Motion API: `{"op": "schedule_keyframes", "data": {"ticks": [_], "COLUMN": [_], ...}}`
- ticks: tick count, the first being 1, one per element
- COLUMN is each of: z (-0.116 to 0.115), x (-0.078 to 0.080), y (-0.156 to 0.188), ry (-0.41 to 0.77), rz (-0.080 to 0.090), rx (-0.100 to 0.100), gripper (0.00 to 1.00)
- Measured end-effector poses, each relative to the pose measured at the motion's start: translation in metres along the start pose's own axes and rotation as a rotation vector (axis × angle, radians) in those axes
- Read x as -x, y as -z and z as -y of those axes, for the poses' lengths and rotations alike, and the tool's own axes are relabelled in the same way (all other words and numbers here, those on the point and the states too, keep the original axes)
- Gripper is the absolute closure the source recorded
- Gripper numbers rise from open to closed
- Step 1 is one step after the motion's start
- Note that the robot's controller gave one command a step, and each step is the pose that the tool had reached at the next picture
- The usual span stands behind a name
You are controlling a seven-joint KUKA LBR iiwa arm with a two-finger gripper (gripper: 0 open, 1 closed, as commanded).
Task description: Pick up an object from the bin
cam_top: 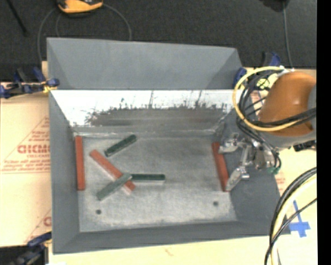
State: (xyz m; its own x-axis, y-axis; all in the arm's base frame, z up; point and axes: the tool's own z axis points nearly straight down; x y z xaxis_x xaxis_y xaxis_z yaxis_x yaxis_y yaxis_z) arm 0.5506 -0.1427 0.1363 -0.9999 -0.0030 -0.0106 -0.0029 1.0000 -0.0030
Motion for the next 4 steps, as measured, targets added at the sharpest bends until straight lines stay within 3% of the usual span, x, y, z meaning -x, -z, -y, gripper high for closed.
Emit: {"op": "schedule_keyframes", "data": {"ticks": [1, 2, 3, 4], "z": [0.017, -0.017, -0.024, -0.007], "x": [0.028, 0.032, 0.038, 0.079], "y": [-0.026, -0.039, -0.044, -0.057], "ry": [0.080, 0.149, 0.286, 0.334], "rz": [-0.009, -0.006, -0.005, -0.006], "rx": [0.001, 0.001, 0.004, 0.004], "gripper": [0.00, 0.00, 0.00, 0.00]}}
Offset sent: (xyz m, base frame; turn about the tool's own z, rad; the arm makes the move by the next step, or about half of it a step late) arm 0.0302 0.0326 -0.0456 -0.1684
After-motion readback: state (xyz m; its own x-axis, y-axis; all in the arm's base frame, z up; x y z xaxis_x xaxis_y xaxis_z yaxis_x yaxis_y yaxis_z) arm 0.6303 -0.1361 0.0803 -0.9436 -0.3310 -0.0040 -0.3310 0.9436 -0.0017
